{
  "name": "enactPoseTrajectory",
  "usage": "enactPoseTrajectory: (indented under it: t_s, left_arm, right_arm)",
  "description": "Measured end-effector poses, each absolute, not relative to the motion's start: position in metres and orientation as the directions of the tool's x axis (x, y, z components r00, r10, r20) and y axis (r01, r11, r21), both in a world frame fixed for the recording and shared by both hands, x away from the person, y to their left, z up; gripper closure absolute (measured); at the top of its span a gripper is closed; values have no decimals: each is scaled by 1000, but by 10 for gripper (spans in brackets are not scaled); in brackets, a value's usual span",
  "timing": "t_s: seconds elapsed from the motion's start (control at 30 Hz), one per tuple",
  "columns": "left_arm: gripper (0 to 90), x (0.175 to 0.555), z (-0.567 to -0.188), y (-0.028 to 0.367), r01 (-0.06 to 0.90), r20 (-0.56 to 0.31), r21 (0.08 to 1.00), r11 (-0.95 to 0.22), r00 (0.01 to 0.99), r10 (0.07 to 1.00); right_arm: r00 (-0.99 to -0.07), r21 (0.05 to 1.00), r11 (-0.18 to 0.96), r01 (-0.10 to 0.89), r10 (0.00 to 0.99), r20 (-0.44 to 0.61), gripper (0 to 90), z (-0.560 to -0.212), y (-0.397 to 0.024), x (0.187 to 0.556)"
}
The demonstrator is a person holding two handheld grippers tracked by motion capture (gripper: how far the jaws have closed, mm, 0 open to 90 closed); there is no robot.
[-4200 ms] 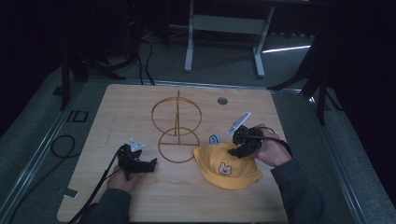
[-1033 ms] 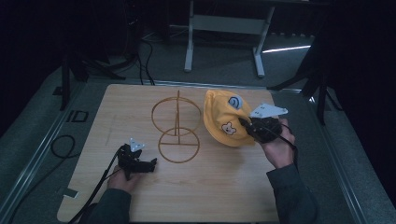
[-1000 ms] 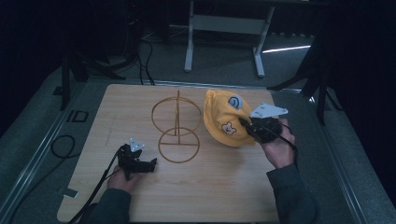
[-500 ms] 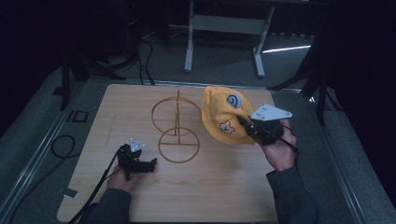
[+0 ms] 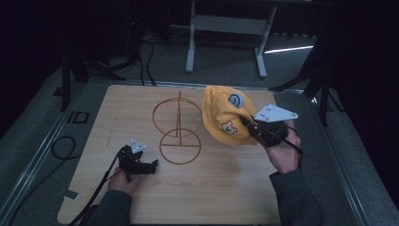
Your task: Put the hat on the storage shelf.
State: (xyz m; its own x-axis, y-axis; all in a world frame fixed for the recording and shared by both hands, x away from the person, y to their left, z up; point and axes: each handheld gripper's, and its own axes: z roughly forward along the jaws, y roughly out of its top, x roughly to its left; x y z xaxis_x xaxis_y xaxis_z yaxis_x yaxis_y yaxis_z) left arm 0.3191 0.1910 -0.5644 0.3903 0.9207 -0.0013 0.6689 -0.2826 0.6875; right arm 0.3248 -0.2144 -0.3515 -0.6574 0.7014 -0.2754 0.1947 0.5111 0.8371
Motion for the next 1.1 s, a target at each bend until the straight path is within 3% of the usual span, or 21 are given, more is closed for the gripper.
enactPoseTrajectory:
  t_s: [1.1]
  left_arm:
    - [19,319,-564,191,668,-1,689,-282,390,921]
  right_arm:
    - [-720,878,459,135,655,-231,826,-336,-203,316]
